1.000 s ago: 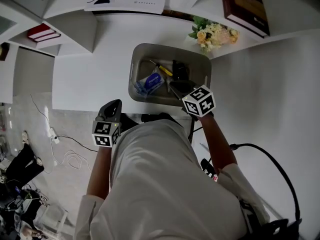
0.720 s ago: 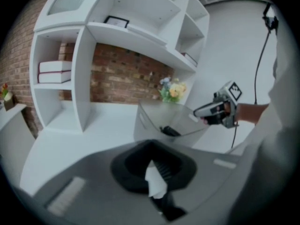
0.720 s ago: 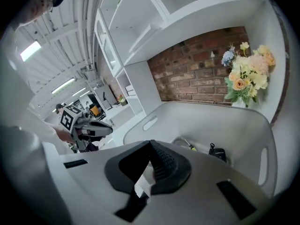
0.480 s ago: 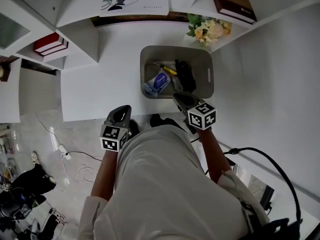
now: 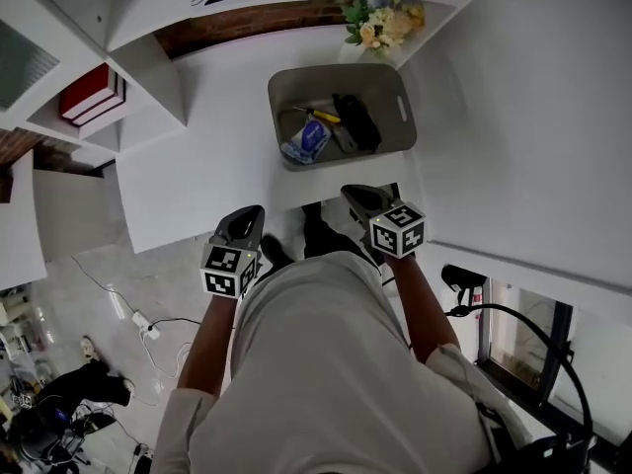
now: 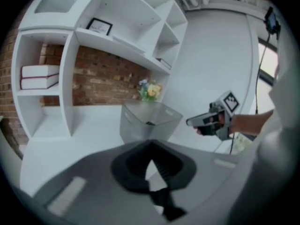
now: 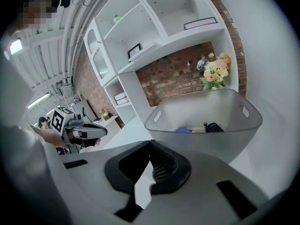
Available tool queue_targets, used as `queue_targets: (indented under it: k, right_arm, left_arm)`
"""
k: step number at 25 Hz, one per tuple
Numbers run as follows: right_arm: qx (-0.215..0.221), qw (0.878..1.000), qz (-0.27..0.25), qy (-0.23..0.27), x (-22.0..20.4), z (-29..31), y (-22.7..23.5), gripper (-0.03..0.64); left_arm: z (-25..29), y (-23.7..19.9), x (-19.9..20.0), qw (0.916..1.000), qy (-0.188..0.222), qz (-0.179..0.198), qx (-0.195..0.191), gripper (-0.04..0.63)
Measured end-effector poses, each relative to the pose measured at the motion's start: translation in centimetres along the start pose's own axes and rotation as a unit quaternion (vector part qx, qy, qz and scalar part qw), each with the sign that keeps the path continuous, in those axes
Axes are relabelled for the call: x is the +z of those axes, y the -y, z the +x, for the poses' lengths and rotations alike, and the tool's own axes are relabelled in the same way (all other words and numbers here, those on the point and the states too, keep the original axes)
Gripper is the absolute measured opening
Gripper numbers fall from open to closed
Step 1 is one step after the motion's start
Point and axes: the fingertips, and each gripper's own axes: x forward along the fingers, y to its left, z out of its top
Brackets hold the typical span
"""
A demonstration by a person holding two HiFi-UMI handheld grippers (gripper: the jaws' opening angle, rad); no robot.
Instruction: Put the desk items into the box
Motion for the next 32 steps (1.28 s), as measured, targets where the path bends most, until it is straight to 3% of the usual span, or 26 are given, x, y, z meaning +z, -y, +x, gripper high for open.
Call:
queue_targets:
  k: [7,18,32]
  right_arm:
    - [-0.002,1.0,-0.004,0.017,-1.3,-1.8,-2.0,0.002]
    - [0.034,0.998,-0.048,0.025,-1.5,-3.1,-2.8,0.002]
    - [0.032,0.998,-0.03,0.041,-1.3,-5.1,-1.0,0.002]
  left_arm:
    - [-0.7,1.5,0.1,0.9996,0.013,0.023,-0.011,0.003]
    - [-0.1,3.7,0.8,0.9996,0.027,0.006,0.006,0.003]
    - [0.8,5.5,1.3,0.9995,0.027,0.013,0.008,0.003]
